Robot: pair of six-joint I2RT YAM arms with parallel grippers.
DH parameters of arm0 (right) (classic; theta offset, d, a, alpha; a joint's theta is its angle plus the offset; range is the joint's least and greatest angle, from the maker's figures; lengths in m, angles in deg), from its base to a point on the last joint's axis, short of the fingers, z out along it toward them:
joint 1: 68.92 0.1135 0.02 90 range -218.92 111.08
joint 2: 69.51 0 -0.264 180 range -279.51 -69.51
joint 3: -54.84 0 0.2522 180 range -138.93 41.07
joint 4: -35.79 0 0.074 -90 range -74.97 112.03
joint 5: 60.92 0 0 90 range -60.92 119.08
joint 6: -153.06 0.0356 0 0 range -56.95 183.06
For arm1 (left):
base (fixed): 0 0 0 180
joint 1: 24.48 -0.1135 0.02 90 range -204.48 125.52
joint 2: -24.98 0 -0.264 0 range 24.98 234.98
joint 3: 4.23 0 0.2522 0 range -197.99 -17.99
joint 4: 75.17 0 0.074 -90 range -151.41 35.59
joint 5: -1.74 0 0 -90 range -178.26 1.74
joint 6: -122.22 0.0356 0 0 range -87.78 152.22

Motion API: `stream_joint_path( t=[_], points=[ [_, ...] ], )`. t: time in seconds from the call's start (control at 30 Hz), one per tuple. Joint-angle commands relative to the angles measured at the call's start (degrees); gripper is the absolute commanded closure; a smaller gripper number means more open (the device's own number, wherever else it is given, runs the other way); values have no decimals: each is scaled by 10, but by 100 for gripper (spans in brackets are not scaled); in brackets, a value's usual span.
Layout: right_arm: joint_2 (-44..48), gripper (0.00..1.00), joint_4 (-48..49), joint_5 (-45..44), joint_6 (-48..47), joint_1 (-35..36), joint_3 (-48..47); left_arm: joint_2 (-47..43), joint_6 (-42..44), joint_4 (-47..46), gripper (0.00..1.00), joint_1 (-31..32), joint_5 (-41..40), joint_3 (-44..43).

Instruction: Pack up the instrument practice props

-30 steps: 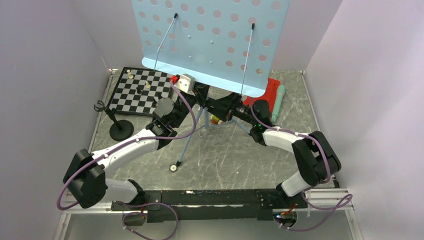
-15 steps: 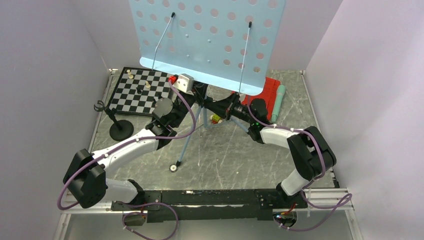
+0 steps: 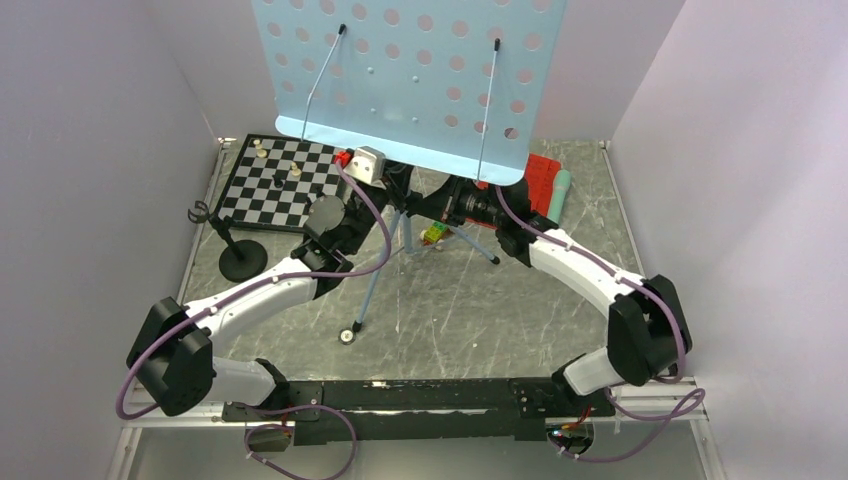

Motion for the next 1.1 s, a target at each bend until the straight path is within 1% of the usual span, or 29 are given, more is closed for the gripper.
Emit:
stream_joint_path(
  t=[0.0,0.1,0.17,0.27,0.4,0.53,0.7,0.83,1.0,1.07],
  points=[
    [46,100,-85,-136,-236,18,-36,14,-35,47,100,12,11,14],
    [77,100,-41,-234,-360,59,18,17,-36,53,100,12,10,11],
    [95,100,3,-299,-454,102,55,18,-36,54,100,12,7,10],
    [94,100,40,-390,-594,148,84,18,-37,57,100,12,3,11],
    [81,100,84,-470,-737,193,107,17,-36,58,100,12,-3,14],
    [69,100,154,-548,-874,229,138,17,-36,59,100,12,-6,16],
    [49,100,244,-615,-1024,269,182,21,-37,61,100,12,-5,15],
    [9,100,364,-662,-1176,301,224,24,-39,61,100,12,-6,14],
    [-43,100,468,-678,-1299,334,253,28,-43,63,100,12,-5,15],
    [-63,100,498,-681,-1327,339,260,29,-44,64,100,12,-5,14]
  ],
)
